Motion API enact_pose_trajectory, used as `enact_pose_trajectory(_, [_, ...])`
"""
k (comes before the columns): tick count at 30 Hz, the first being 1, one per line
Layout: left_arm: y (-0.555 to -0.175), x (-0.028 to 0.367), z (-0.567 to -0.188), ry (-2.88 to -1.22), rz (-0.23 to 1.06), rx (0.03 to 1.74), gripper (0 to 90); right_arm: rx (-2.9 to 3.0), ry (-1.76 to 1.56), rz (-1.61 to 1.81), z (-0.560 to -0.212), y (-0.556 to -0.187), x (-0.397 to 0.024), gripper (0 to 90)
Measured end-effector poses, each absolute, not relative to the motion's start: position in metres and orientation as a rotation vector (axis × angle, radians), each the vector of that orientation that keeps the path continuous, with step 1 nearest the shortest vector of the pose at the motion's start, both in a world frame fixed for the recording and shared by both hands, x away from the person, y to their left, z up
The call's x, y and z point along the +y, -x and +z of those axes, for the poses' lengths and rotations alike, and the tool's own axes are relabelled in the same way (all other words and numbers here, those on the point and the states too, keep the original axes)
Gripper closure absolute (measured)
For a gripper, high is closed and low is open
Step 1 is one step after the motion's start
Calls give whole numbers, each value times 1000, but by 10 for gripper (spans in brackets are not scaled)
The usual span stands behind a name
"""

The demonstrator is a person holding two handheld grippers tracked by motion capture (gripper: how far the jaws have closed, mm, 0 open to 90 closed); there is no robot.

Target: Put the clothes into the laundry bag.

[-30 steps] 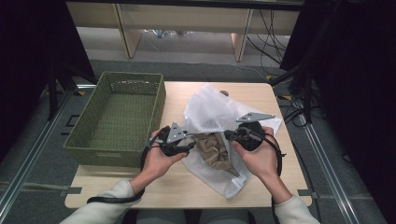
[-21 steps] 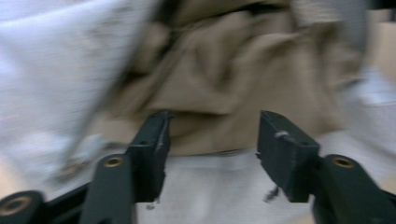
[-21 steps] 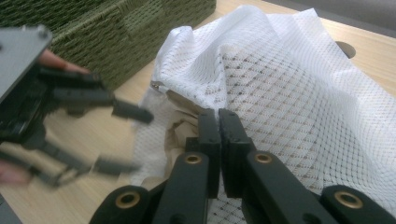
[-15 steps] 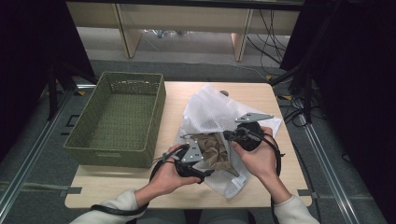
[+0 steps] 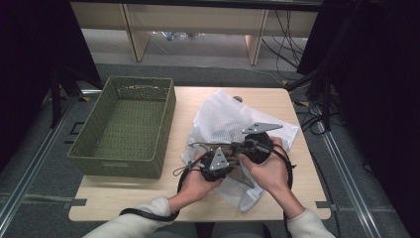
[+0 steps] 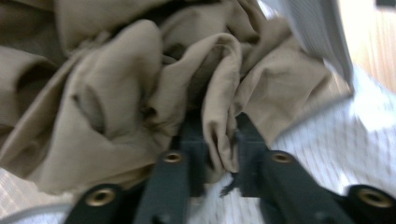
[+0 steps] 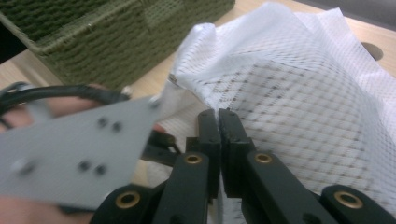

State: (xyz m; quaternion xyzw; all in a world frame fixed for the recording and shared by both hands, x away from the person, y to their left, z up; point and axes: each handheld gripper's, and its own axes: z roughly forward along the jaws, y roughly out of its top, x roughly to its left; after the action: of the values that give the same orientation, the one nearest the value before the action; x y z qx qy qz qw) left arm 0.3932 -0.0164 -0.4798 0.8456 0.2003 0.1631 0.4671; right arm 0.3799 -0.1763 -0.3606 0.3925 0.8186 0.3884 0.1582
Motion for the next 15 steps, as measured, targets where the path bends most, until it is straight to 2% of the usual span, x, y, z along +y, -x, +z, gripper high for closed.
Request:
enact_pose_trajectory(5, [-404,-21,-463,-1966,413,528,837,2309,-1092,1167,-348,-375,-178,899])
enact_pose_trajectory(15, [-408,-33,-442,-1799,430,561,844,2234,-1072,1239,-325,-364,-186,899])
